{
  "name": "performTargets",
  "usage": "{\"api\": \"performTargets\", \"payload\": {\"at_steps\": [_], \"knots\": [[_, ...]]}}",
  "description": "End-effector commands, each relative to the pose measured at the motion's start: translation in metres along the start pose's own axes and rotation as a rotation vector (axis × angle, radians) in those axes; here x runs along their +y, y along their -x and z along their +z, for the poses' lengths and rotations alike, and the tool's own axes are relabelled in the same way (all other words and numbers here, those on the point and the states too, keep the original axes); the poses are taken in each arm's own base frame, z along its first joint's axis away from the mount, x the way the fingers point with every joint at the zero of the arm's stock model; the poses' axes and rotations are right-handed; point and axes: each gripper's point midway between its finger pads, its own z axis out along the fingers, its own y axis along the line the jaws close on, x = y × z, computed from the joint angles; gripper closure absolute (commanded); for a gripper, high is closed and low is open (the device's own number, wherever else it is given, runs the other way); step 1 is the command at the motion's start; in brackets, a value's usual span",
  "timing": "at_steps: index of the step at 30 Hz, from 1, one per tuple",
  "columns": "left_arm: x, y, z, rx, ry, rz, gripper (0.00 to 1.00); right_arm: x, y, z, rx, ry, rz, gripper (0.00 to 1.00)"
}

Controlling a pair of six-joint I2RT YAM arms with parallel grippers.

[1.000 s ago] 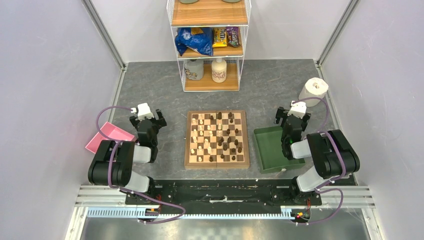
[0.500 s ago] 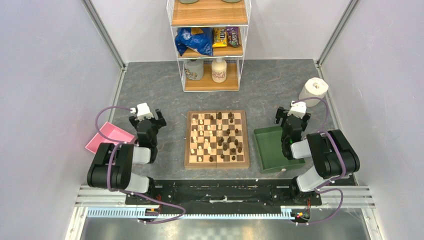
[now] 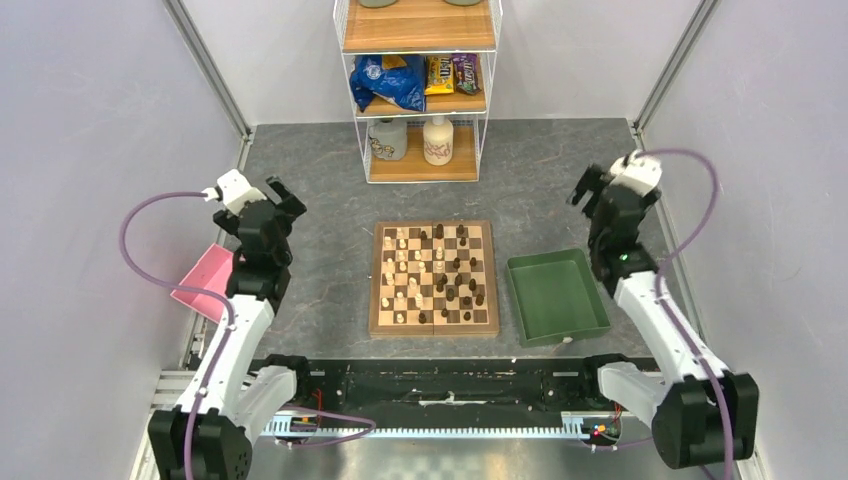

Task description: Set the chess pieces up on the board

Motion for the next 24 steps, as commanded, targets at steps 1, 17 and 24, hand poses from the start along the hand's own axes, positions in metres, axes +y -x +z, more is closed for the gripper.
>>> {"api": "performTargets", "payload": {"at_steps": [1, 17, 24], "knots": [[0.032, -0.001, -0.030, 0.160, 0.207, -0.068, 0.00, -0.002, 0.017, -0.049, 0.293, -0.071, 0.143, 0.01], [-0.024, -0.027, -0.057, 0.406, -0.102, -0.135, 0.00, 0.092, -0.009, -0.114, 0.661, 0.521, 0.058, 0.01], [-0.032, -0.043, -0.036, 0.472, -0.079, -0.087, 0.00, 0.116, -0.031, -0.122, 0.675, 0.491, -0.106, 0.01]]}}
